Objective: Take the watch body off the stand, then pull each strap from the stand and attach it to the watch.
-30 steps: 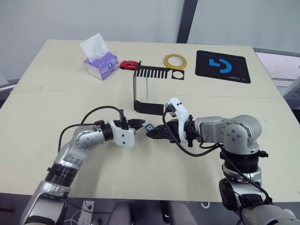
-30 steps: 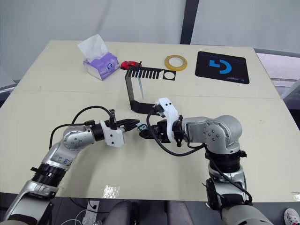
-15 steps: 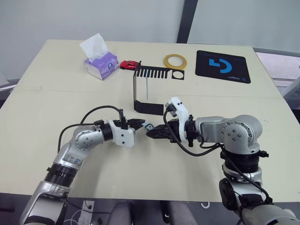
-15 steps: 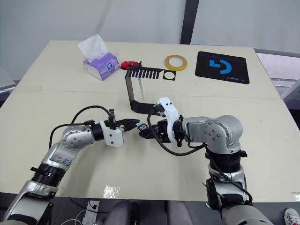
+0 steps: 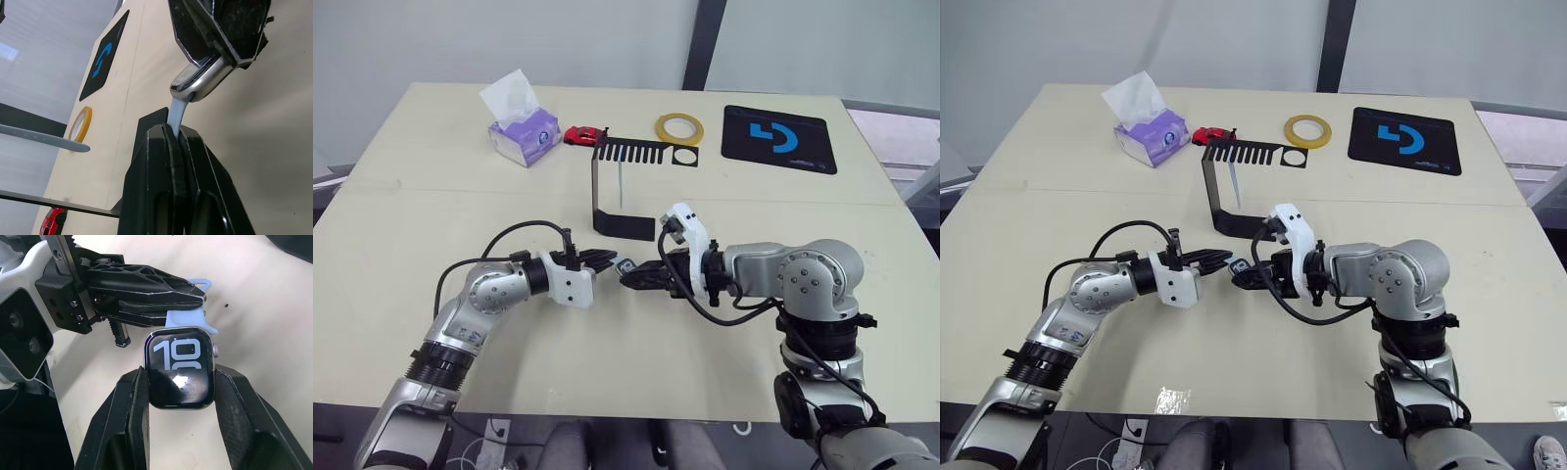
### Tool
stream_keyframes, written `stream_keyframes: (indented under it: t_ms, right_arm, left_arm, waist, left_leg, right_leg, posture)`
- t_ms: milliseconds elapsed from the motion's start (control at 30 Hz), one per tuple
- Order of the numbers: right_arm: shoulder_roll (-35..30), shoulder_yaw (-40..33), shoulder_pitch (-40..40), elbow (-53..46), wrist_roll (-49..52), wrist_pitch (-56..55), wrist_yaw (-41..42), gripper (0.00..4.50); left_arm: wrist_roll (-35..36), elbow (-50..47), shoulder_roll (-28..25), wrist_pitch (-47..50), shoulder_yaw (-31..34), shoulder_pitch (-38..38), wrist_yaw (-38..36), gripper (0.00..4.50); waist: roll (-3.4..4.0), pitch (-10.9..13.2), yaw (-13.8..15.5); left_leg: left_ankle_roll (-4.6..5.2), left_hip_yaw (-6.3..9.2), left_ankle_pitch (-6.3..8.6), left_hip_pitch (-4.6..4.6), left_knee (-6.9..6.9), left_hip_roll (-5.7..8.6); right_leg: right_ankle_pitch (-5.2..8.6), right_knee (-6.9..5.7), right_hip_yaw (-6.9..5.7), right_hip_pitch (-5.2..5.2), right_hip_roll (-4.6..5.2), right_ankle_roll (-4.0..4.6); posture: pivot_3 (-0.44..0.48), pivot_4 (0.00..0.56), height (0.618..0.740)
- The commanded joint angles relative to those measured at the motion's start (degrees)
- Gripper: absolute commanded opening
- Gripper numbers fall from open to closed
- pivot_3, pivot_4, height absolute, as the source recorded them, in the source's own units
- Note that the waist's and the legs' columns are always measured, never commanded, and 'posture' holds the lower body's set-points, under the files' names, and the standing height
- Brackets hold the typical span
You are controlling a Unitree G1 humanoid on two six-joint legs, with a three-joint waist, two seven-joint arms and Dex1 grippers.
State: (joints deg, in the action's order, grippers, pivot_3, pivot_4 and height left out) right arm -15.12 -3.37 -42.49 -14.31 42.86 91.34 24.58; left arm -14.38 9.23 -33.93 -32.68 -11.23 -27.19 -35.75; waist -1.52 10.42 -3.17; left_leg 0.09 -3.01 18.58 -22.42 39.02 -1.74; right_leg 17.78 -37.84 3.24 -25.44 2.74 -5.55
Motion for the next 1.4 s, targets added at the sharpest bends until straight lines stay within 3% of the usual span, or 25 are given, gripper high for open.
stream_keyframes:
  t_ms: [33,1267,1400]
  right_arm:
    - [-1.3,-0.3,-1.4,0.6,-0.6,-1.2,0.3,1.52]
    - [-2.7,1.2,-1.4,1.3,-0.7,-2.8,1.6,1.52]
    - [-2.7,1.1,-1.7,0.9,-0.5,-2.5,1.7,1.52]
  left_arm:
    - [3.1,-4.2,-0.1,-2.7,0.2,-0.1,-0.5,0.06]
    - [2.8,-4.4,0.7,-1.1,0.9,-0.3,-0.2,0.06]
    - [2.2,-4.2,0.7,-0.4,0.6,-0.3,-0.1,1.29]
  waist:
    - [0.0,0.0,0.0]
    - [0.0,0.0,0.0]
    - [0.0,0.0,0.1]
  left_leg:
    - [0.0,0.0,0.0,0.0,0.0,0.0]
    - [0.0,0.0,0.0,0.0,-0.02,0.0]
    - [0.0,0.0,0.0,-0.02,-0.01,0.0]
  right_leg:
    - [0.0,0.0,0.0,0.0,0.0,0.0]
    - [0.0,0.02,0.0,0.0,0.01,0.0]
    - [0.0,0.03,0.0,0.0,0.02,0.0]
  posture:
    - [0.0,0.15,0.738]
    - [0.0,0.15,0.738]
    - [0.0,0.15,0.738]
